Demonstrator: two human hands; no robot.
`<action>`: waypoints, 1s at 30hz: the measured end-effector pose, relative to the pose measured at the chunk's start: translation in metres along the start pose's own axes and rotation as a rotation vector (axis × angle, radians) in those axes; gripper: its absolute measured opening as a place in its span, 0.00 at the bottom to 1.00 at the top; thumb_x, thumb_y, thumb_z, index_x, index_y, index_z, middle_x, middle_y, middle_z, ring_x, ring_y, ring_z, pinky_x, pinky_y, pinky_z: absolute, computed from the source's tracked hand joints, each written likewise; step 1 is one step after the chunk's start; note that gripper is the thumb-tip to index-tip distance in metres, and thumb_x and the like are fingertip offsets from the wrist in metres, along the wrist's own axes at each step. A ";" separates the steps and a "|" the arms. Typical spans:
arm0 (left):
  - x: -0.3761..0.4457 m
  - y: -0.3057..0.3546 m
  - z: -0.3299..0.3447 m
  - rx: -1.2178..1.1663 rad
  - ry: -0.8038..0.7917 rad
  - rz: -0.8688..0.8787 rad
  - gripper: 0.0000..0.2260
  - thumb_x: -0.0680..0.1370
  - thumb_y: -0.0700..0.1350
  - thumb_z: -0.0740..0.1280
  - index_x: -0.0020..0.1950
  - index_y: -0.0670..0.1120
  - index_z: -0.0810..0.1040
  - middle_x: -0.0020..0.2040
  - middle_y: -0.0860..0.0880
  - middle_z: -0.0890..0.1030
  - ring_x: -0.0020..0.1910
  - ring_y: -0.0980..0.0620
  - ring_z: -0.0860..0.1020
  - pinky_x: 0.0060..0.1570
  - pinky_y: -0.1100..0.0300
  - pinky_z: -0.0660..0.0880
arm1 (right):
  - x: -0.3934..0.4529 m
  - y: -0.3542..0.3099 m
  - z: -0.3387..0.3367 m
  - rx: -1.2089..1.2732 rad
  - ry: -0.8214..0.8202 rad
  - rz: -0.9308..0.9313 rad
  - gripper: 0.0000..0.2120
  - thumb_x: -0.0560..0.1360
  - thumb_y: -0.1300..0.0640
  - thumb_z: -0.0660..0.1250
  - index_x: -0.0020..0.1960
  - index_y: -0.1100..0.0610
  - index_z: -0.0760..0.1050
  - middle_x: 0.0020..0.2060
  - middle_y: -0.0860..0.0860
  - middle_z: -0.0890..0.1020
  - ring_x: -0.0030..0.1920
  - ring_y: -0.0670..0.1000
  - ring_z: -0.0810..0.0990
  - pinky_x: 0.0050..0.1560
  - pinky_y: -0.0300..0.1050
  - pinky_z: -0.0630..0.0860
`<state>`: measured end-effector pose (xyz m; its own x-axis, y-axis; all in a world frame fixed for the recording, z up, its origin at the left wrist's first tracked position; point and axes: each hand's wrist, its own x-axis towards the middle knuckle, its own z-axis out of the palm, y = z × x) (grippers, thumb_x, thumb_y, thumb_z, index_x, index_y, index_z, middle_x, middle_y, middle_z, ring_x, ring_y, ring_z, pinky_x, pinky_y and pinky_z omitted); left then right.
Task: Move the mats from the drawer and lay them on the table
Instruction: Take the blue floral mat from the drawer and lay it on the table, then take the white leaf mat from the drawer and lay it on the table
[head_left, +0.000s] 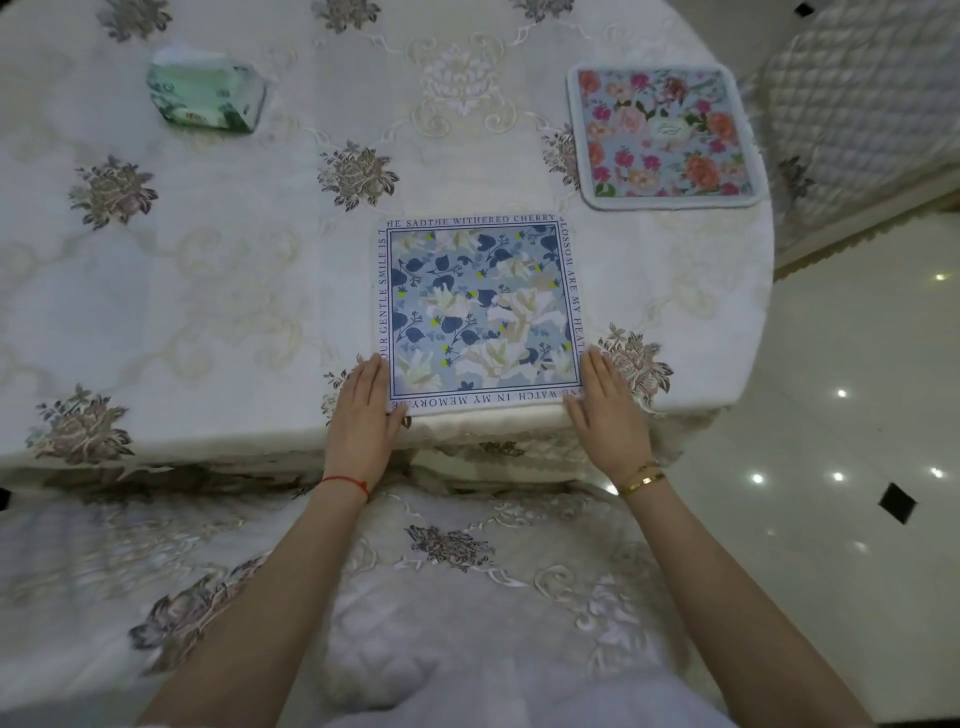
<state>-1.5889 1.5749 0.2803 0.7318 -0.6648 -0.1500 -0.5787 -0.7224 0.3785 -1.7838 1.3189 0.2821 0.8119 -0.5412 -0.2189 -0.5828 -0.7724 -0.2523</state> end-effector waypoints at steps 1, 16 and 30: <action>-0.003 0.001 -0.003 -0.020 0.006 -0.007 0.26 0.81 0.48 0.61 0.76 0.40 0.59 0.76 0.43 0.61 0.76 0.45 0.58 0.76 0.53 0.51 | -0.006 0.005 -0.004 0.012 0.007 0.013 0.33 0.79 0.42 0.42 0.78 0.61 0.50 0.78 0.55 0.53 0.78 0.52 0.49 0.77 0.47 0.46; -0.069 0.146 -0.031 0.027 0.016 0.393 0.16 0.77 0.42 0.67 0.65 0.42 0.75 0.59 0.44 0.79 0.58 0.44 0.76 0.58 0.50 0.74 | -0.178 0.088 -0.076 0.240 0.370 0.144 0.15 0.79 0.58 0.64 0.64 0.61 0.74 0.55 0.57 0.80 0.57 0.57 0.76 0.59 0.50 0.74; -0.152 0.436 0.065 -0.127 -0.073 0.554 0.13 0.78 0.44 0.66 0.63 0.45 0.76 0.51 0.46 0.80 0.47 0.46 0.77 0.45 0.56 0.73 | -0.397 0.321 -0.118 0.240 0.496 0.481 0.16 0.78 0.56 0.65 0.64 0.60 0.75 0.57 0.55 0.80 0.60 0.54 0.76 0.62 0.39 0.67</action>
<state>-1.9755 1.3483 0.4091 0.3019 -0.9524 0.0414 -0.8181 -0.2365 0.5243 -2.2893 1.2460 0.3993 0.3505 -0.9331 0.0809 -0.8237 -0.3482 -0.4475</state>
